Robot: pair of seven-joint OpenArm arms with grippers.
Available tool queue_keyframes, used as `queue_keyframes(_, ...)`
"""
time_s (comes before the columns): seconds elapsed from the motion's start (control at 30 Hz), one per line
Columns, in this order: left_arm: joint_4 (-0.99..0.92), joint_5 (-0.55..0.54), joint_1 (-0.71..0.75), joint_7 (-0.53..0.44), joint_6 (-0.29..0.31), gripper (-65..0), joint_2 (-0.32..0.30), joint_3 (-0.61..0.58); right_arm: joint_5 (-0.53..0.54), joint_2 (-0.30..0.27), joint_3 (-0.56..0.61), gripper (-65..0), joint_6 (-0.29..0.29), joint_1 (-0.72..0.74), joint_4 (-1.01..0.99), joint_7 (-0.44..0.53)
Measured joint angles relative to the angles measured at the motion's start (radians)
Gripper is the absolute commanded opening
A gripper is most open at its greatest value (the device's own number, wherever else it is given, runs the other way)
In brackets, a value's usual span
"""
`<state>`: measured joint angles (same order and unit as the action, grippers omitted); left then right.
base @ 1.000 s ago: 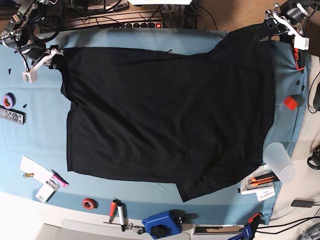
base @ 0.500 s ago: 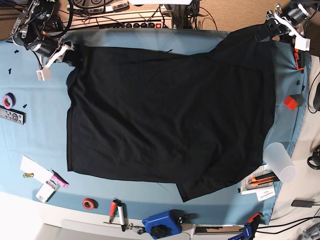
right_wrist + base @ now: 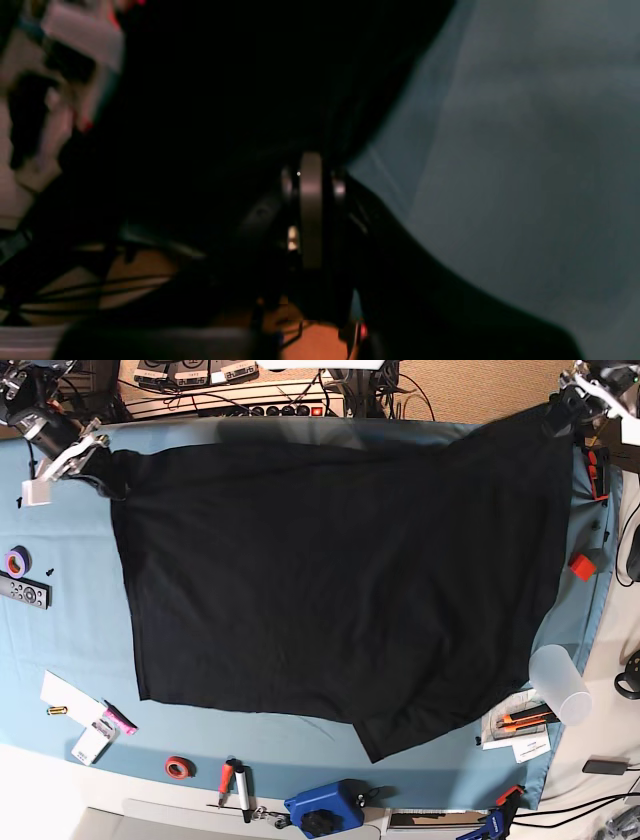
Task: Layout the t-shirt on the table in an organized manner, then fold the t-shirt properly
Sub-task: 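Stretch the shirt taut between both grippers along the collar edge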
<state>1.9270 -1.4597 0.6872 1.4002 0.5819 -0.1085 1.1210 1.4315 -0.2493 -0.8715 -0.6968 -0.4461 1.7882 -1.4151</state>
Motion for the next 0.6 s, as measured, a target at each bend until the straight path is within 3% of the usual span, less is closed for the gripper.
queue_keyframes(0.27, 0.021, 0.001, -0.01, 0.002, 0.018, -65.0, -0.002, -0.007, 0.005, 0.003, 0.001, -65.0, 0.0, 0.01, 0.001, -0.002)
queue_keyframes(0.43, 0.026, 0.003, -0.068, 0.004, 0.04, -65.0, -0.055, -0.152, -0.047, 0.003, 0.001, -65.0, 0.0, 0.058, 0.001, -0.002)
queue_keyframes(0.5, 0.026, 0.003, -0.103, -0.037, 0.037, -65.0, -0.058, -0.208, -0.078, 0.004, 0.001, -65.0, 0.0, 0.076, 0.001, -0.002)
queue_keyframes(0.6, 0.026, 0.101, -0.178, -0.073, 0.007, -65.0, -0.057, -0.236, -0.132, 0.003, 0.001, -65.0, 0.0, 0.106, 0.0, -0.002)
